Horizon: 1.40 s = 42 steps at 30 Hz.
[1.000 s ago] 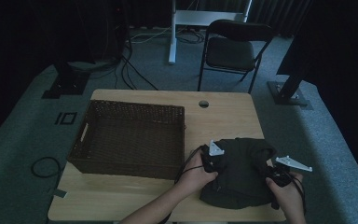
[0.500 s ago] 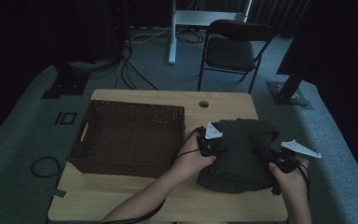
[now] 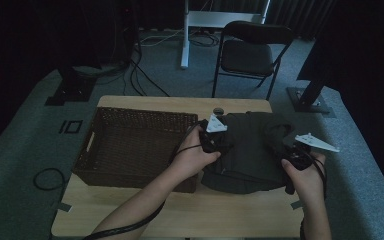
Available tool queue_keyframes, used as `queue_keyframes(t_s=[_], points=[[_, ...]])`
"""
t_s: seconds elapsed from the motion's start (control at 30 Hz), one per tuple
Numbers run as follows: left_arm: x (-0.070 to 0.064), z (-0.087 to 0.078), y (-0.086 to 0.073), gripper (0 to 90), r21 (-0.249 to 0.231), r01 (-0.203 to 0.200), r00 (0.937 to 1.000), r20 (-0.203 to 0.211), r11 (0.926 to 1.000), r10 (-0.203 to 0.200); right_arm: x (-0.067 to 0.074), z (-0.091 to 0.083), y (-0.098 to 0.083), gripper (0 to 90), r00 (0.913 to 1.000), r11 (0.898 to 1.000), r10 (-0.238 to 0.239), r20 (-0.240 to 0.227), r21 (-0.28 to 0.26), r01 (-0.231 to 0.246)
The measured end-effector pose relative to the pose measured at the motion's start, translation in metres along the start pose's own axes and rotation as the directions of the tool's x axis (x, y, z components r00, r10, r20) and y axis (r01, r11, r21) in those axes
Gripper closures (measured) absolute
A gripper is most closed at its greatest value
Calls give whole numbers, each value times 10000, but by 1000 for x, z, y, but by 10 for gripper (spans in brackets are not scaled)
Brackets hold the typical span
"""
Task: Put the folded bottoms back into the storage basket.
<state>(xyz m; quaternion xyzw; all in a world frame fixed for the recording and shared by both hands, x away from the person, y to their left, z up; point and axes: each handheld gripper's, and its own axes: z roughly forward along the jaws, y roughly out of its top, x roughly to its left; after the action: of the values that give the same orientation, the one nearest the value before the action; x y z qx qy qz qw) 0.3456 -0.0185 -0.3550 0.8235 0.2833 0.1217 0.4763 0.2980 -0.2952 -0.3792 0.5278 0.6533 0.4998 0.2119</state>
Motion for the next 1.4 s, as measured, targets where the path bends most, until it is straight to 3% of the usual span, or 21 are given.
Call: queue_keyframes(t_s=[0.33, 0.67, 0.73, 1.4], points=[[21, -23, 5, 655, -188, 76, 9999, -129, 9998, -78, 23, 15, 21, 654, 9991, 9997, -86, -409, -223, 76], [43, -52, 8, 655, -370, 142, 9977, -651, 9992, -166, 49, 36, 41, 654, 9966, 9994, -172, -806, -325, 147], [46, -55, 8, 655, -356, 136, 9974, -705, 9993, -161, 49, 36, 41, 654, 9966, 9994, -172, -806, -325, 147], [106, -117, -25, 654, -633, 798, 9840, -1548, 9948, -888, 118, 96, 57, 654, 9828, 9985, -532, -1767, -245, 496]])
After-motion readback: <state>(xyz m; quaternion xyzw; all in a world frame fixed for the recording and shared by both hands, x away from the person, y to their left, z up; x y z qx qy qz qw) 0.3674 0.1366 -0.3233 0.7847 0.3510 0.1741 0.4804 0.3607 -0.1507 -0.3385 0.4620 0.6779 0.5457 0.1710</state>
